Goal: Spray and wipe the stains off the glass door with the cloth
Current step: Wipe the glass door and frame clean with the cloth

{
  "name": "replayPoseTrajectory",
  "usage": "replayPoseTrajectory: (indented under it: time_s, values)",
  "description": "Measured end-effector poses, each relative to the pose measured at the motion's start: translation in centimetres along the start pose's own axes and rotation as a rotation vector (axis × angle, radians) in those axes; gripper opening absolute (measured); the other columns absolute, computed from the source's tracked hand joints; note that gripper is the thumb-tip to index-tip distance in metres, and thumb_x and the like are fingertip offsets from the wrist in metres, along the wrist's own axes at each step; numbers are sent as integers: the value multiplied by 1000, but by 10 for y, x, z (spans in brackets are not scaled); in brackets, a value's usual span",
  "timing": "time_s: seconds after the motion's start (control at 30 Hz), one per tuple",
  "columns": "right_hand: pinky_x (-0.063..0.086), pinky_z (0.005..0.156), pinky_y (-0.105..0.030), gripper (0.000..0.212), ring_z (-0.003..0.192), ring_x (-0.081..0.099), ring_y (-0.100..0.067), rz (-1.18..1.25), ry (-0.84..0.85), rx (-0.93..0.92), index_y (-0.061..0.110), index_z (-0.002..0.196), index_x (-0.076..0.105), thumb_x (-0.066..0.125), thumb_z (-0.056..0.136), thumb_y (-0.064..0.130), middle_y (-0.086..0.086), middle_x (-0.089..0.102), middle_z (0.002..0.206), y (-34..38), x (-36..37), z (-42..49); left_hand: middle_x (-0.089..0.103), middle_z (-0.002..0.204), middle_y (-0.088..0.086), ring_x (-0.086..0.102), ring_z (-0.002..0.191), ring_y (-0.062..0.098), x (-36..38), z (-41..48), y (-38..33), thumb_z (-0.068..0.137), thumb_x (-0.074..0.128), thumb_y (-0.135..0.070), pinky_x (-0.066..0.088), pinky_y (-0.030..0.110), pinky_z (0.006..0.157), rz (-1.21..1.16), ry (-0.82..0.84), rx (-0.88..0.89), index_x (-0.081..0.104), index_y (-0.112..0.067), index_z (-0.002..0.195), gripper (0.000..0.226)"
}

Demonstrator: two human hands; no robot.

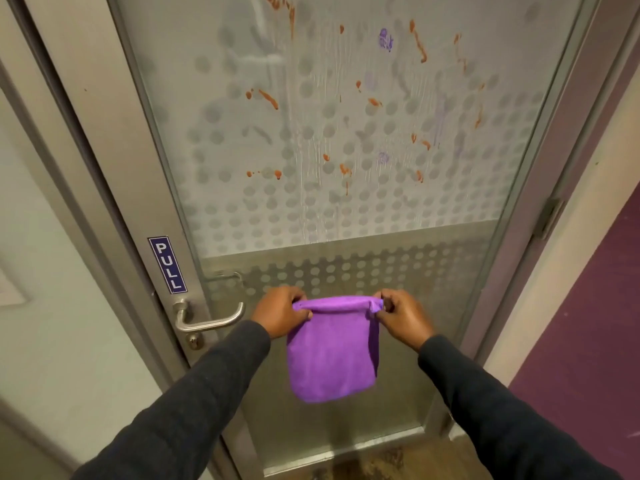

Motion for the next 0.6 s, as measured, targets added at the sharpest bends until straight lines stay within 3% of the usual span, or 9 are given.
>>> replayPoseTrajectory:
  time_s: [0.1,0.2,0.27,0.3,0.33,0.37,0.43,0.6]
  values:
    - [40,57,-30,18,58,54,-13,35,-140,28,22,75,62,68,92,24,3,60,61,39,-19,38,68,76,11,60,72,28,-36,25,-15,84,71,-20,42,34,62,-3,-151,34,67,-6,79,16]
    - [53,64,-28,9,82,69,-23,279,-381,69,23,102,68,64,96,28,3,69,80,73,-27,62,67,76,8,61,71,25,-67,49,-36,86,68,-19,47,34,63,-70,-312,65,67,-9,81,11]
    - [55,82,-26,39,108,66,-24,379,-566,32,23,134,56,64,97,31,1,69,109,88,-11,69,66,79,6,61,72,23,-78,62,-45,89,67,-20,51,35,64,-75,-389,82,65,-11,85,10]
    - [51,102,-33,59,128,57,-27,338,-606,-5,23,149,42,63,96,38,-6,60,135,91,6,71,65,82,5,61,74,21,-81,66,-48,90,66,-22,52,35,65,-62,-418,91,64,-12,88,10]
    - [34,120,-42,77,146,37,-31,263,-585,-24,26,159,23,60,95,49,-12,38,158,93,29,72,63,85,3,59,75,19,-80,67,-47,92,66,-23,52,33,66,-48,-438,98,61,-13,92,11]
    - [15,124,-49,90,155,14,-34,177,-530,-6,31,162,4,55,94,61,-11,11,170,94,54,73,61,88,1,58,75,17,-79,66,-45,93,65,-24,50,30,66,-37,-453,107,59,-14,95,12]
    - [0,121,-61,102,155,-12,-41,37,-445,72,36,159,-17,43,88,79,-11,-23,168,95,100,78,56,96,-4,55,78,14,-73,58,-33,93,65,-27,45,24,66,-11,-496,134,57,-17,104,17]
    - [4,117,-73,122,149,-20,-52,73,-611,239,23,157,-23,28,74,96,-28,-21,163,128,141,110,56,97,-2,53,84,14,-71,27,29,88,70,-28,43,28,69,146,-681,257,61,-15,103,22]
Point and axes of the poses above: each hand's wrist, its own z-axis towards the middle knuckle, its own x-axis out of the palm, y = z × x, the point moved 1 cm from there along z, towards the middle knuckle
